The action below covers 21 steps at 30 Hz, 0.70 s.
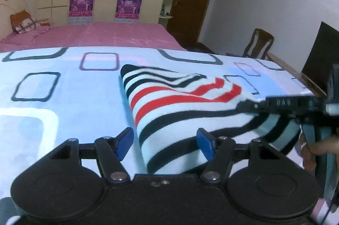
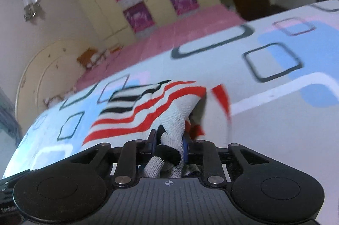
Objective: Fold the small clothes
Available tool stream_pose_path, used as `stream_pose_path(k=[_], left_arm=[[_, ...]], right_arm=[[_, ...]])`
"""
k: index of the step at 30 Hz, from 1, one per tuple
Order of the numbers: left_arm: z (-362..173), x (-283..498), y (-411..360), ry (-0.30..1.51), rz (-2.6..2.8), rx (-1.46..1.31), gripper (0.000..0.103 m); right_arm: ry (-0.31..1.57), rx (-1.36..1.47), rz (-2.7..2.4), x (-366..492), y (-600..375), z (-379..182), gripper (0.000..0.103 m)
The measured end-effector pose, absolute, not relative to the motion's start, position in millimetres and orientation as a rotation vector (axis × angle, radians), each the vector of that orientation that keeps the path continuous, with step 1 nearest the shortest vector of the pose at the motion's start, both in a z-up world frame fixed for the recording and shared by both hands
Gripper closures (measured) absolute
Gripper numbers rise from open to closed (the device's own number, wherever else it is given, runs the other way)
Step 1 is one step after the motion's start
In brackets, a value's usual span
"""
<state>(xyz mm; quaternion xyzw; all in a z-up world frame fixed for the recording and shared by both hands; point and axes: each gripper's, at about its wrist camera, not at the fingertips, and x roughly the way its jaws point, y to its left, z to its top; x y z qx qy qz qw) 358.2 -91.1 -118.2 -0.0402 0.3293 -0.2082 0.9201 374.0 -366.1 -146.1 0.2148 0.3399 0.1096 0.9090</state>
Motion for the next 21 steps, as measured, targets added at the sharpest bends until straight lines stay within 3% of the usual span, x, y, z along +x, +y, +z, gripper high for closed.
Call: stream_pose_path(k=[5,13,18,21], left_arm=[[-138,357,-105,0.747,-0.456,-0.057,0.036],[-145,356,-95,0.802,-0.447,-0.092,0.034],[-153,349,-91,0.827,-0.456,-0.091,0.048],[-153,348,-93,0.825,-0.452,-0.08,0.05]], right_arm=[[0.756,0.52,0.184,364,-378,-172,0.081],[0.736,0.544,0.193,338,-391,-146,0.08],[0.757,0.525,0.21,308,-393,-142,0.08],[0.776,0.52,0.193,298,-390,-149,0.08]])
